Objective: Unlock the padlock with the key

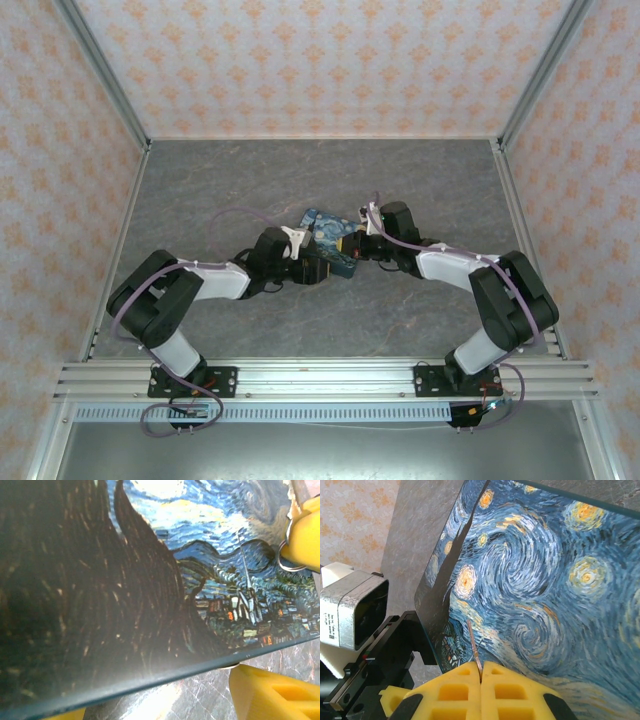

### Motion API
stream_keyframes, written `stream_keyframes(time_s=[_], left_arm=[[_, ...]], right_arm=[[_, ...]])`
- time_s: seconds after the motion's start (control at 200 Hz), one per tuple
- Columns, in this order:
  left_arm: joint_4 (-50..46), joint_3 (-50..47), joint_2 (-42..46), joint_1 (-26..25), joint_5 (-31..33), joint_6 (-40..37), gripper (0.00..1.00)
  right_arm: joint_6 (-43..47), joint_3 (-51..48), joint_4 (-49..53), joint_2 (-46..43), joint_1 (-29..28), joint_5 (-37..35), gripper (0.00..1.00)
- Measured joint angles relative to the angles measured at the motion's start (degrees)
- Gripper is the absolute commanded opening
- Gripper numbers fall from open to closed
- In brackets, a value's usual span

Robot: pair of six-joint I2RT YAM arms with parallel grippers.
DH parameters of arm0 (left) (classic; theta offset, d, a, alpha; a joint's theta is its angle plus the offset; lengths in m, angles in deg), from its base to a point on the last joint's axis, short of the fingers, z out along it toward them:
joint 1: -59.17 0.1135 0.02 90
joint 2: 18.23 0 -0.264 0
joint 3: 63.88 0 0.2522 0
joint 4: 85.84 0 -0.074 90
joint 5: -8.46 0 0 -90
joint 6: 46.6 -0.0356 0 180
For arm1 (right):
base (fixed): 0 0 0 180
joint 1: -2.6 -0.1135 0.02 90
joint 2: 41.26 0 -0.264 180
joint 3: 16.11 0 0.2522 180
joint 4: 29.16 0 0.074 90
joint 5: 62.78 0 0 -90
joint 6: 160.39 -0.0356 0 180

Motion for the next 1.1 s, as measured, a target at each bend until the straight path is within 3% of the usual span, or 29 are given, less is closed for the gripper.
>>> stream_keyframes(time_s=[0.666,1.096], left_arm=[[7.08,-2.84,-2.27,0.00,2.16,-1.42,0.58],[7.45,1.22,-6.43,0.00,1.51,-2.01,0.50]], right_arm=[[-0.44,0.00,-0.20,0.00,0.00,-0.22,0.00],[-0.63,0.00,-0.24,0.00,0.00,-0.44,0.00]])
